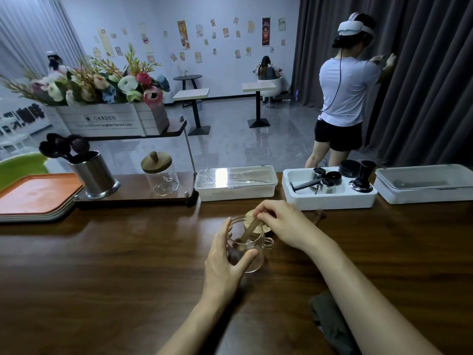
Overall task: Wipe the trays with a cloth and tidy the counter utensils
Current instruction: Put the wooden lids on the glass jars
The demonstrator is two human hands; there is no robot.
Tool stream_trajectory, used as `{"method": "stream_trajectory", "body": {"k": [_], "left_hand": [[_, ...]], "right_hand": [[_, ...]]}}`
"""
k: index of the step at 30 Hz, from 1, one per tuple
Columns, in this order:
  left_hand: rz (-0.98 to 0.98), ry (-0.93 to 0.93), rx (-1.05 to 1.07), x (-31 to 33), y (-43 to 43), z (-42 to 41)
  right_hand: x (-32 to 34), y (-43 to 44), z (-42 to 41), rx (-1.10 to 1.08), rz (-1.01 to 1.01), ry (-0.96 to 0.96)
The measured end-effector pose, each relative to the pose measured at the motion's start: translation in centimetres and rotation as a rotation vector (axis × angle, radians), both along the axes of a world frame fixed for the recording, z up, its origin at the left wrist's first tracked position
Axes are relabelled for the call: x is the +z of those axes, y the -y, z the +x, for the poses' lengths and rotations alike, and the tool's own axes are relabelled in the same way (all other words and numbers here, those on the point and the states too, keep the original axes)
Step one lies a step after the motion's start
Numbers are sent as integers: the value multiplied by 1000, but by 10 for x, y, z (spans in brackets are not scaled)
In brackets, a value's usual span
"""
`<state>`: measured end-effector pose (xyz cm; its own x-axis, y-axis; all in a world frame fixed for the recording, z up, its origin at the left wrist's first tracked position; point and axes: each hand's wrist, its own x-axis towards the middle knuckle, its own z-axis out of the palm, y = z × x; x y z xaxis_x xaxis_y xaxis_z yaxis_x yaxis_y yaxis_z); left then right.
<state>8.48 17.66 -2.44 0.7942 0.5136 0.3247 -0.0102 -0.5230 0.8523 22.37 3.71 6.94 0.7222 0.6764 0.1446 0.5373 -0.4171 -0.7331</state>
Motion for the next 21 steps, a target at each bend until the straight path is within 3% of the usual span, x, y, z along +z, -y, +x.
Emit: {"method": "stream_trajectory", "body": {"k": [13,21], "left_hand": [[23,2,5,0,-2,0],[22,-22,9,1,-1,1]], "right_hand": [[-29,-20,0,19,-35,-60],[-34,-1,8,-98,430,-396]]}}
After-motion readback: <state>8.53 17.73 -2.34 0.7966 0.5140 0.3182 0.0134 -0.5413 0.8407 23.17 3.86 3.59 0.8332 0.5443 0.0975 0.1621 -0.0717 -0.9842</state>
